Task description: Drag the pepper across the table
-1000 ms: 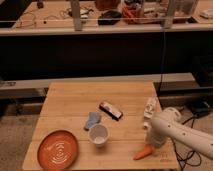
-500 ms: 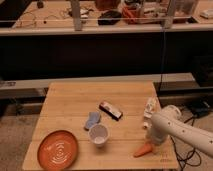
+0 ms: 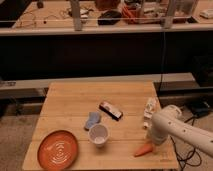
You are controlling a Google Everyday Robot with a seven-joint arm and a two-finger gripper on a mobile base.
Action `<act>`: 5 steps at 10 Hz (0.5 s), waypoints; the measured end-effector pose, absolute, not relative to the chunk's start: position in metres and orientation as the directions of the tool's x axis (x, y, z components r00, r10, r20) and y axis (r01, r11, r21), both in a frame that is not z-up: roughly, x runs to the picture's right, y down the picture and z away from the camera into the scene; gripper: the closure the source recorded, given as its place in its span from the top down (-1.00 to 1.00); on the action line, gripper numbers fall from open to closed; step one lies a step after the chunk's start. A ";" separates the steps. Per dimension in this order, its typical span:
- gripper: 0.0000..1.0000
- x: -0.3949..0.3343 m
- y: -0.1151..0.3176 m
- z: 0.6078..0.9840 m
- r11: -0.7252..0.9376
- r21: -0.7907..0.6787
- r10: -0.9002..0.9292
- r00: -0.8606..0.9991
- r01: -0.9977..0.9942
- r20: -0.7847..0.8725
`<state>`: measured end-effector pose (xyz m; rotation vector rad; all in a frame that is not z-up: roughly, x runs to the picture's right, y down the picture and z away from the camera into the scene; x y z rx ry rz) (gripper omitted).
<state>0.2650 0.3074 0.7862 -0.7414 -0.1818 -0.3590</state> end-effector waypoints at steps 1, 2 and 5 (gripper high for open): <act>-0.98 0.265 0.307 0.786 0.680 -0.626 -0.255 0.924 0.382 0.286; -0.98 0.265 0.307 0.786 0.680 -0.626 -0.254 0.924 0.381 0.286; -0.98 0.267 0.305 0.787 0.683 -0.629 -0.244 0.928 0.371 0.282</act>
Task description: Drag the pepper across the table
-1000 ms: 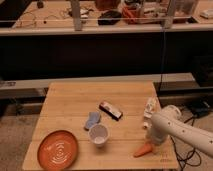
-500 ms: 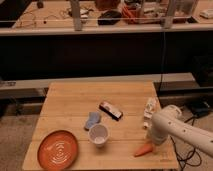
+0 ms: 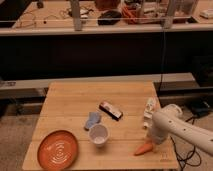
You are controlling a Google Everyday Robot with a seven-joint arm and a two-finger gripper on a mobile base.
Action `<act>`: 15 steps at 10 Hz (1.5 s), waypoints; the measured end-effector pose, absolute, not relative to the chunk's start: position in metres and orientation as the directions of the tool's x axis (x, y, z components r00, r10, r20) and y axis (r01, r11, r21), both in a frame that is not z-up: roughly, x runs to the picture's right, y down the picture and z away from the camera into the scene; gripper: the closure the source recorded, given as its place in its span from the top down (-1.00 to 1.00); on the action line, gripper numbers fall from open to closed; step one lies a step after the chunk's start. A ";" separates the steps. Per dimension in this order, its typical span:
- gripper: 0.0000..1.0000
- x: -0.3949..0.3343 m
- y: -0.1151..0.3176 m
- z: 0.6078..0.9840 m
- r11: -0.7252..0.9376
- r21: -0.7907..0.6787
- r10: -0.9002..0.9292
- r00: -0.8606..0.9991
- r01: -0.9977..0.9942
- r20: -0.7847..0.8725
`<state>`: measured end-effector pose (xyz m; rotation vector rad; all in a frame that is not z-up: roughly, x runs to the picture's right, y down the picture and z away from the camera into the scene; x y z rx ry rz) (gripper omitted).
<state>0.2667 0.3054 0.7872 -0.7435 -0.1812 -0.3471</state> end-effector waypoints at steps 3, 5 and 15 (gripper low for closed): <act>-0.98 0.267 0.304 0.788 0.685 -0.632 -0.236 0.931 0.363 0.279; -0.98 0.269 0.303 0.789 0.685 -0.635 -0.231 0.933 0.357 0.276; -0.98 0.272 0.301 0.790 0.689 -0.644 -0.209 0.942 0.333 0.263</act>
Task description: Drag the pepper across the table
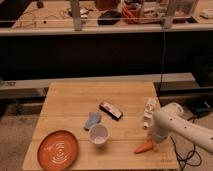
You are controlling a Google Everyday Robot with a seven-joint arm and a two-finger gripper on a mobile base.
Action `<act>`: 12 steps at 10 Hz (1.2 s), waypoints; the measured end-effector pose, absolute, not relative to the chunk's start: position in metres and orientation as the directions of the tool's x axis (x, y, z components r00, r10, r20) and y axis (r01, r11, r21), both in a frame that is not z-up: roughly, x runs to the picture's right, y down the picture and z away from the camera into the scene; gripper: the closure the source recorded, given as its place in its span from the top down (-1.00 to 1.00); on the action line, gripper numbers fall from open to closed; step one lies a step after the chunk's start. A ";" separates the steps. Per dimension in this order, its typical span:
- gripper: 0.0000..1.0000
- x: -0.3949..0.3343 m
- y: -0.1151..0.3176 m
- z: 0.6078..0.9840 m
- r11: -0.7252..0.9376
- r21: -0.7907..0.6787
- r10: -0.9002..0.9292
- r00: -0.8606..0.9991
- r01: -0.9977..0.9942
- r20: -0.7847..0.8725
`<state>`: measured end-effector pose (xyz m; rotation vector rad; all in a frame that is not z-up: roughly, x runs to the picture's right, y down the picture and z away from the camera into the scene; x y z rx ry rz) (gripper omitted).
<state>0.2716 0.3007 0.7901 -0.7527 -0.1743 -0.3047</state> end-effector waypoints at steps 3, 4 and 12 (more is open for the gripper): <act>-0.98 0.272 0.302 0.790 0.688 -0.647 -0.204 0.943 0.328 0.261; -0.98 0.273 0.301 0.790 0.691 -0.647 -0.200 0.945 0.323 0.258; -0.98 0.271 0.292 0.794 0.698 -0.653 -0.173 0.954 0.293 0.243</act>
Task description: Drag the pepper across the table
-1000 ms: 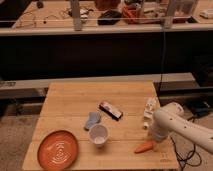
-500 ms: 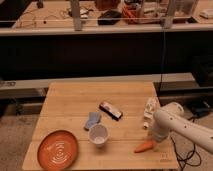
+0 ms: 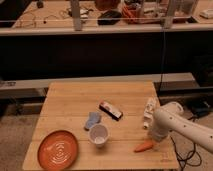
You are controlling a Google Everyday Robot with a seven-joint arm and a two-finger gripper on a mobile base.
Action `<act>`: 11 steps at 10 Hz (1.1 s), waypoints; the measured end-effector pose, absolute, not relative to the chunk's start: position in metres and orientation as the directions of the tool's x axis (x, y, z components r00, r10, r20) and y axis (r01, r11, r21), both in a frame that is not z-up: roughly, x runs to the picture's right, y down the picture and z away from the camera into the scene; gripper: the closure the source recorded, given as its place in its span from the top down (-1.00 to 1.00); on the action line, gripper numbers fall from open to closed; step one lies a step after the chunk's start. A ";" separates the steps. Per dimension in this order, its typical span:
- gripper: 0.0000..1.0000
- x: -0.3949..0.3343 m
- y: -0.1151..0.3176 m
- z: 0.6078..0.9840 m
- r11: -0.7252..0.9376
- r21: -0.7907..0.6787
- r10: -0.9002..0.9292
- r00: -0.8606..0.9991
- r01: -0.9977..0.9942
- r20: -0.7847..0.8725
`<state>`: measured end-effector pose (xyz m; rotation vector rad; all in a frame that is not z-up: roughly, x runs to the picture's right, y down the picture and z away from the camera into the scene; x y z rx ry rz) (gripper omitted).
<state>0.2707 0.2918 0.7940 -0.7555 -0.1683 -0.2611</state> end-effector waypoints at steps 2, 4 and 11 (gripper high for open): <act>-0.98 0.267 0.289 0.797 0.696 -0.655 -0.173 0.954 0.294 0.245; -0.98 0.268 0.289 0.796 0.697 -0.658 -0.164 0.957 0.285 0.240; -0.98 0.264 0.289 0.797 0.696 -0.661 -0.159 0.958 0.280 0.239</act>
